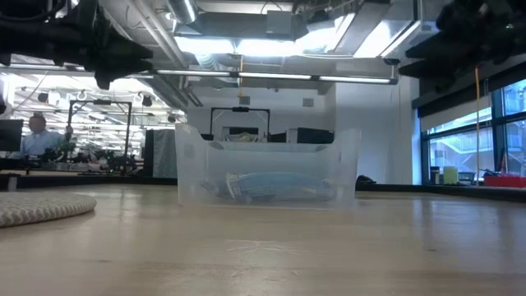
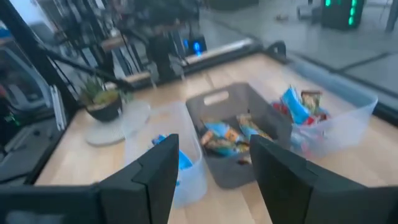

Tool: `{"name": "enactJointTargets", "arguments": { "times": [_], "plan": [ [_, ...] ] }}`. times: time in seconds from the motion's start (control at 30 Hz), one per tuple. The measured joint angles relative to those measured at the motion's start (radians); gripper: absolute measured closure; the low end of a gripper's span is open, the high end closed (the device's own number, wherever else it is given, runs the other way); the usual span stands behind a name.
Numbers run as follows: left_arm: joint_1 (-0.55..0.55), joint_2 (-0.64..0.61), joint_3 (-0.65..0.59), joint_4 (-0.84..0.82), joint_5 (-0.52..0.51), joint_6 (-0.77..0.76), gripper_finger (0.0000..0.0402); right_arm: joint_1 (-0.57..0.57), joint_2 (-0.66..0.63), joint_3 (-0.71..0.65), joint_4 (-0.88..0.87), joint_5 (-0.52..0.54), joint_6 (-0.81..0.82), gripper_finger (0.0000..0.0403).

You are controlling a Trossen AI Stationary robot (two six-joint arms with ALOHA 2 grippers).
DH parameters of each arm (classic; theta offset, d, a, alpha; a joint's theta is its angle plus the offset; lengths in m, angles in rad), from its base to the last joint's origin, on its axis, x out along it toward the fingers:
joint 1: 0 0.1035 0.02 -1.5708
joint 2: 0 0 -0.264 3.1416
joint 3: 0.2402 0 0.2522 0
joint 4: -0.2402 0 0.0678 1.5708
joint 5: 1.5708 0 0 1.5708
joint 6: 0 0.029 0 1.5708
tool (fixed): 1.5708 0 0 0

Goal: Pick and place Granola Bars by type
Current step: Return to Home Position

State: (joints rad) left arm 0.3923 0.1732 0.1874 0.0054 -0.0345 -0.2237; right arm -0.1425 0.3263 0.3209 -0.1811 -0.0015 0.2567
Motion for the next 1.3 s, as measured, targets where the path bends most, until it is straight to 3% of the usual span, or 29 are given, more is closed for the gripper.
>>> {"name": "enactJointTargets", "arguments": {
  "times": [0.27,0.67,1.3],
  "plan": [
    [0.0,-0.068,-0.063,-0.001,-0.069,-0.024,0.024,0.0,-0.171,-0.09,0.082,0.026,-0.006,0.0202],
    [0.0,-0.099,-0.144,0.007,-0.105,-0.051,0.0239,0.0,-0.319,-0.152,0.076,0.035,-0.003,0.0202],
    [0.0,-0.106,-0.179,0.029,-0.102,-0.059,0.0239,0.0,-0.325,-0.152,0.047,0.114,-0.02,0.0202]
  ]
}}
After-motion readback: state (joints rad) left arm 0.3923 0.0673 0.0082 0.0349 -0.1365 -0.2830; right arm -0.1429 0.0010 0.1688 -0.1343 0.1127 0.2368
